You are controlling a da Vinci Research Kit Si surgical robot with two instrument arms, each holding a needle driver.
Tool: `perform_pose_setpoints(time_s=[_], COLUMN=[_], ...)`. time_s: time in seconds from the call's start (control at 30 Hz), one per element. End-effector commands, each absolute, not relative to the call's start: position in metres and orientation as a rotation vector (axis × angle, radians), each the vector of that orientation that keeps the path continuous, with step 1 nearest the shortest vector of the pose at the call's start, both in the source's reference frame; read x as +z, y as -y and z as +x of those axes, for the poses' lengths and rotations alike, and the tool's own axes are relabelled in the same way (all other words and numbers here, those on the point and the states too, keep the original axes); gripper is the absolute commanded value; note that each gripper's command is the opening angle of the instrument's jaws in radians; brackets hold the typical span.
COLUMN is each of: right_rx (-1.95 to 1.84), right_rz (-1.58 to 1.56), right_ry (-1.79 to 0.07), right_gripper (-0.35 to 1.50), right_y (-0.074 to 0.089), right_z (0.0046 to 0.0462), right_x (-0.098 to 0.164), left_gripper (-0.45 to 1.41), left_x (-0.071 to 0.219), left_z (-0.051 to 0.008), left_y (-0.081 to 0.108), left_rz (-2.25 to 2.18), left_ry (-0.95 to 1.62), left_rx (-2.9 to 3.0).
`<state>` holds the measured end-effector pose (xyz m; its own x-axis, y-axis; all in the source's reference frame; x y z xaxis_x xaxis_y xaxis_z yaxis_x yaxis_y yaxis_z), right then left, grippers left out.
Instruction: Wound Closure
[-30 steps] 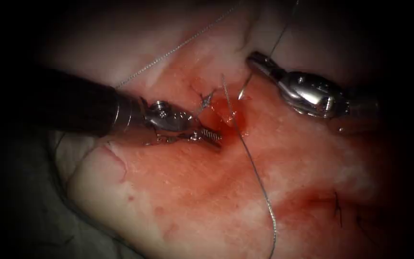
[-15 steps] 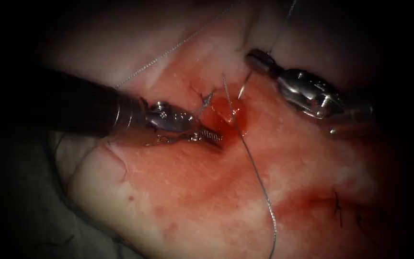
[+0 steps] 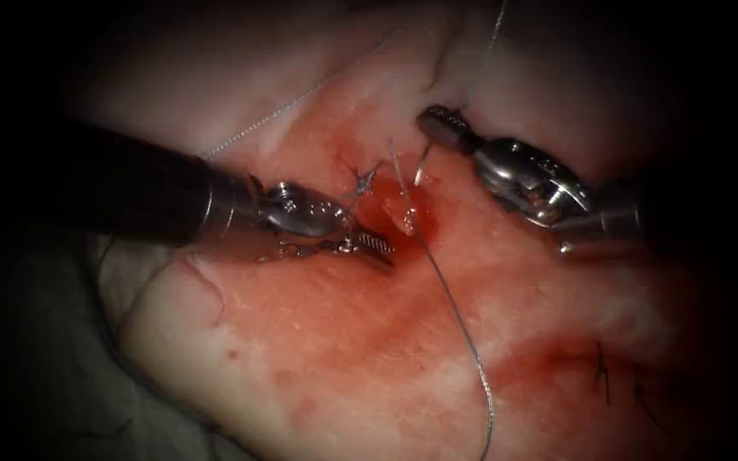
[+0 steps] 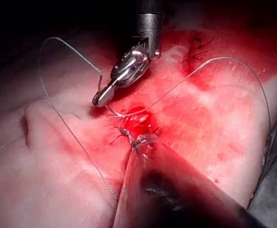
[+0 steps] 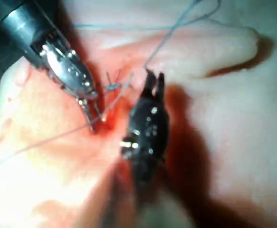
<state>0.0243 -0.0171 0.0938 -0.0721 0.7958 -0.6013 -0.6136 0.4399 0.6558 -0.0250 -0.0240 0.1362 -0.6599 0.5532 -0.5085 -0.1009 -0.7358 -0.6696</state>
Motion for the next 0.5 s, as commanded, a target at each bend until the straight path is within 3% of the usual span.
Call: perform_pose_setpoints(time_s=[0.03, 0.5], right_rx=[1.167, 1.173], right_rz=[0.209, 0.237], right_ry=[-1.153, -1.132], right_gripper=[-0.35, -0.35], right_y=[0.0182, 0.0194], right_z=[0.0248, 0.0249], right_x=[0.094, 0.0934], left_gripper=[0.2, 0.2], left_x=[0.1367, 0.1366], left_z=[-0.0254, -0.0254], left_y=[0.0244, 0.0244], left_rz=[-1.027, -1.027], left_ry=[0.872, 0.872], left_rx=[2.406, 2.406])
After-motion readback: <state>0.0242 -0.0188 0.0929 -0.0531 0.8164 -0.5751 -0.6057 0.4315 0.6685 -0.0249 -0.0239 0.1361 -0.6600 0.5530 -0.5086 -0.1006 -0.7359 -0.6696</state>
